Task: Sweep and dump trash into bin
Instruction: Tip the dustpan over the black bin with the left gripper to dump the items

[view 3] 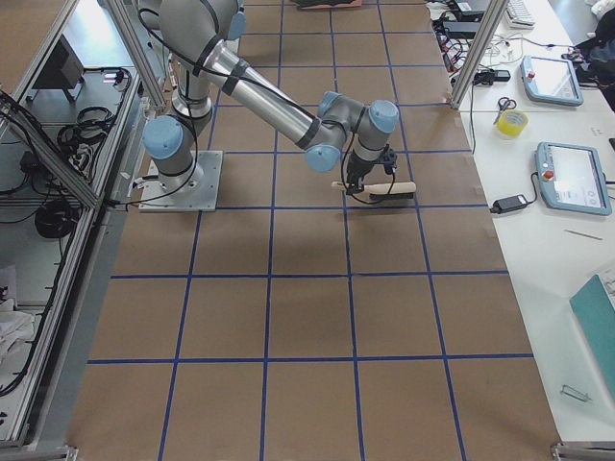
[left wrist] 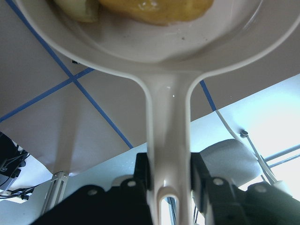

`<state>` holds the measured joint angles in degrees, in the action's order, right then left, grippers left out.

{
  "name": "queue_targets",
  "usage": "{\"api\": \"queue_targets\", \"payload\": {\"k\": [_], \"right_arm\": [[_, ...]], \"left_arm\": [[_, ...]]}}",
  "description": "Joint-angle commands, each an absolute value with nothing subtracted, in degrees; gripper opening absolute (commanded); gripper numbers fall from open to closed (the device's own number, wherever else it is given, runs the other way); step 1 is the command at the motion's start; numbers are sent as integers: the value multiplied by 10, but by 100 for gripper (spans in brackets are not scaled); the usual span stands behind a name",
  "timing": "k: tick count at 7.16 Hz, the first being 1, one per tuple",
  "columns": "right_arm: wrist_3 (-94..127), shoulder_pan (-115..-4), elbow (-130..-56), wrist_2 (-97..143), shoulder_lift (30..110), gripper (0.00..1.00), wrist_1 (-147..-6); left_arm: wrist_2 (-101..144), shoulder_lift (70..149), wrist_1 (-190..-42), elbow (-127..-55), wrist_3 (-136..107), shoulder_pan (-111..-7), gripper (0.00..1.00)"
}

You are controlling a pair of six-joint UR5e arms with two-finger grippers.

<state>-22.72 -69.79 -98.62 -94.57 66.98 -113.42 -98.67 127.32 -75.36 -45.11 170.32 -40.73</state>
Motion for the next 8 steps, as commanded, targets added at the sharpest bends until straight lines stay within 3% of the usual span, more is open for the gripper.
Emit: {"api": "queue_targets", "payload": {"k": [1, 4, 5, 7, 8], "right_arm": [[-222, -698, -987, -947, 668, 0, -1135], [-221, -698, -987, -947, 667, 7, -1136], [-221, -698, -987, -946, 664, 22, -1136], [-221, -698, -985, -946, 658, 36, -1137], [-220, -698, -983, -945, 657, 58, -1136]], "left_arm": [[-988, 1271, -712, -455, 1737, -410, 0], [-1010, 1242, -638, -526, 1739, -424, 0], [-1011, 1234, -623, -537, 1747, -425, 0], [-1011, 1233, -569, -538, 1764, -431, 0], [-1035, 1231, -509, -550, 1770, -452, 0]]}}
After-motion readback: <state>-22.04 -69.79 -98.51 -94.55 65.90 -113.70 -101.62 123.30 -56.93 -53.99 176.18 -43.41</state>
